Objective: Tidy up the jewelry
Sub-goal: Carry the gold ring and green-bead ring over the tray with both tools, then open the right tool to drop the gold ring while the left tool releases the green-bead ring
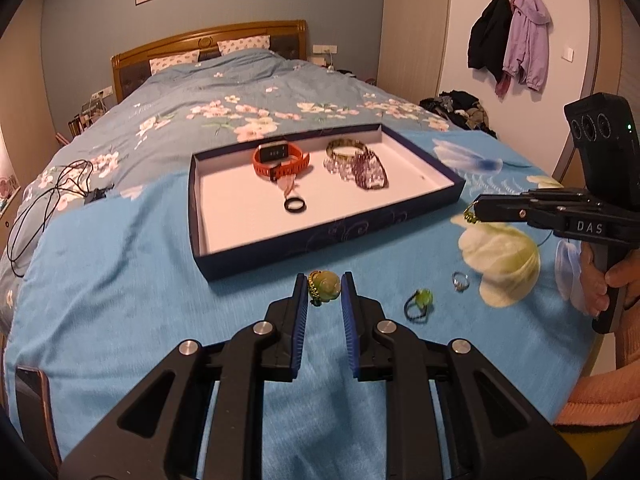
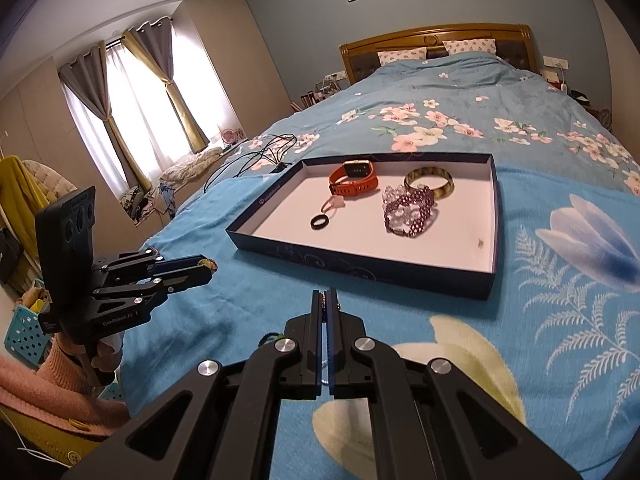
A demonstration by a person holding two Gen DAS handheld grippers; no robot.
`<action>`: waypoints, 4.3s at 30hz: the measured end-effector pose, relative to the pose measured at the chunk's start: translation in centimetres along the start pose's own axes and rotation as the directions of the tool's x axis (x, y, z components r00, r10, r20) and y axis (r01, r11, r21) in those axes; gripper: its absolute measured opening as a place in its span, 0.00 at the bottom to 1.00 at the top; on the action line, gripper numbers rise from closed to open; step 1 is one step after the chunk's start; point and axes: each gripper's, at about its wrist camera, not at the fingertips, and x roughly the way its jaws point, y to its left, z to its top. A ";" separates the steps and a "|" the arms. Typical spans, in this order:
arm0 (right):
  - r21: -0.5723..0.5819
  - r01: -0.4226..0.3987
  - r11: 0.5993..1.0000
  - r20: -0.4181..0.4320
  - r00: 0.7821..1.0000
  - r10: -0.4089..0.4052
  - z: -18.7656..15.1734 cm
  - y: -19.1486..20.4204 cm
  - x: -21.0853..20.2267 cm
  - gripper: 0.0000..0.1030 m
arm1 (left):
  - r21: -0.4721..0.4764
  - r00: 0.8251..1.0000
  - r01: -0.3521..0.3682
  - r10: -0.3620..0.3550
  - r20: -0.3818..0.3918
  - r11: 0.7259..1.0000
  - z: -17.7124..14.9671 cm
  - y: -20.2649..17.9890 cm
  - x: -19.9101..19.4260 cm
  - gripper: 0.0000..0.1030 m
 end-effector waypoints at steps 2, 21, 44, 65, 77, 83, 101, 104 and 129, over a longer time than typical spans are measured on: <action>-0.006 -0.002 1.000 0.005 1.000 0.002 0.2 0.2 0.0 0.01 | 0.007 1.000 0.000 0.000 0.010 1.000 0.3 -0.1 -0.2 0.17; -0.021 -0.003 1.000 0.033 0.999 0.004 2.0 0.0 0.5 0.01 | 0.023 0.999 0.001 -0.003 0.047 1.000 2.4 -0.4 0.1 0.17; 0.000 0.018 1.000 0.033 0.999 -0.018 3.3 -1.3 1.7 0.01 | 0.021 0.998 0.006 -0.008 0.055 1.000 3.9 -0.1 1.2 0.17; 0.017 0.033 0.999 0.019 0.999 -0.033 4.6 -2.8 3.4 0.01 | 0.028 0.999 0.002 -0.003 0.038 1.000 5.0 0.1 2.5 0.17; 0.022 0.036 0.999 0.008 0.999 -0.036 5.1 -3.2 4.1 0.01 | 0.019 1.000 -0.007 0.007 0.024 1.000 5.2 0.4 3.6 0.17; 0.030 0.044 0.999 -0.004 0.999 -0.043 5.2 -3.6 4.9 0.01 | 0.016 1.000 -0.009 0.009 0.015 1.000 5.5 0.4 4.5 0.17; 0.034 0.065 0.997 -0.051 0.997 -0.063 5.5 -4.1 6.9 0.01 | 0.006 1.000 -0.012 0.012 -0.013 1.000 5.9 1.1 6.4 0.17; 0.039 0.068 0.997 -0.057 0.996 -0.065 5.5 -4.2 7.2 0.01 | 0.002 1.000 -0.015 0.015 -0.019 1.000 6.0 1.1 6.8 0.17; 0.064 0.071 0.995 -0.099 0.993 -0.065 5.5 -4.8 8.9 0.02 | -0.044 0.997 -0.014 0.011 -0.077 0.999 5.8 2.1 9.4 0.17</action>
